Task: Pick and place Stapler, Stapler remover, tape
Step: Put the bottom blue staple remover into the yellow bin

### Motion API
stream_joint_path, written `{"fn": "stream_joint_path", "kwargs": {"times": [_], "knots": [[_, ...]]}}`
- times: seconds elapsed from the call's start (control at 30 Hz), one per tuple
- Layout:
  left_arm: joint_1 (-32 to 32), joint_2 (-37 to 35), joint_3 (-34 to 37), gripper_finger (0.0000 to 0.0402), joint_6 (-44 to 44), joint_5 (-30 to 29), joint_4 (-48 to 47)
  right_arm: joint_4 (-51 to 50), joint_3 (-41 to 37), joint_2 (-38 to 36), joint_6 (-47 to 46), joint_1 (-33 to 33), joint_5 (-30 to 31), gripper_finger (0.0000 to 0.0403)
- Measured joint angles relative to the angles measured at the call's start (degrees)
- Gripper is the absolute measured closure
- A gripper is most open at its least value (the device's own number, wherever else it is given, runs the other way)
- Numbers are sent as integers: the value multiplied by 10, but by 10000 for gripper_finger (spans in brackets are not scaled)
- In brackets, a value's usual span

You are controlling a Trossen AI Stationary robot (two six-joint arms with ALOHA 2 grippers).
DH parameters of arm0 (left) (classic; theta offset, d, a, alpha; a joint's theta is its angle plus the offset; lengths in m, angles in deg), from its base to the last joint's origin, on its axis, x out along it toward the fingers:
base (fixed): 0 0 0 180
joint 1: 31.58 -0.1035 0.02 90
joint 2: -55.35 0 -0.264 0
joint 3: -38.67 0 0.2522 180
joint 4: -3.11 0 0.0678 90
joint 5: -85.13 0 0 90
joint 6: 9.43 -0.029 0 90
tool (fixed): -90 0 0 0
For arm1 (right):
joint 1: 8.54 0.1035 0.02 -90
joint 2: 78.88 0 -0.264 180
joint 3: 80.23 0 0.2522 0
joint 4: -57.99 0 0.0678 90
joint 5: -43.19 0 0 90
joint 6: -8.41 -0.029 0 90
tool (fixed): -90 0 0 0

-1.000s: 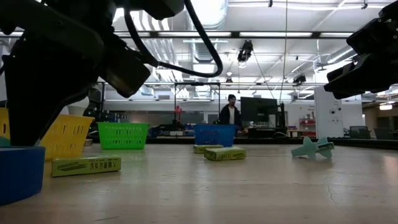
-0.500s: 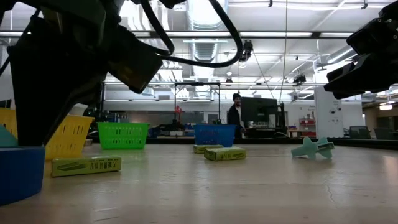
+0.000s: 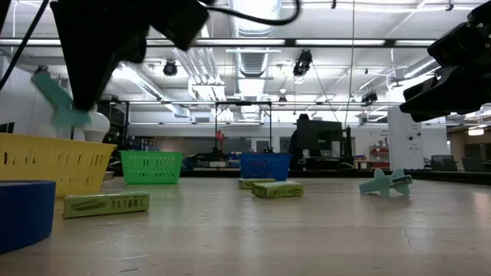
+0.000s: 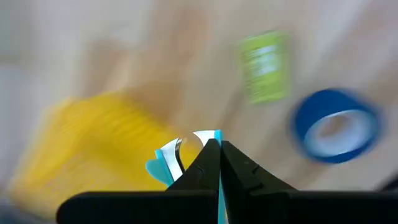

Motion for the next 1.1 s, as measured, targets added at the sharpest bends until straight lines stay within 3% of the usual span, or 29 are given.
{"fn": "stream_joint_path", "kwargs": {"times": [0.13,0.23,0.37,0.43,0.67,0.8,0.97,1.1], "knots": [[0,-3,-34,399,34,-58,-119,0,0,0,0,0,0,394],[0,-19,-11,397,33,-64,-74,0,0,1,0,0,0,394],[1,-21,25,399,36,-64,-117,0,0,1,0,0,0,394],[1,-37,60,399,54,-68,-89,0,0,3,-1,0,0,394],[3,-45,148,389,112,-34,-60,-1,0,12,-5,0,0,394],[3,-45,185,390,118,27,-28,0,0,14,-7,0,0,394],[3,-45,199,383,133,58,-16,0,0,14,-7,0,0,394],[3,-46,195,349,126,57,-10,0,0,14,-7,0,0,394]]}}
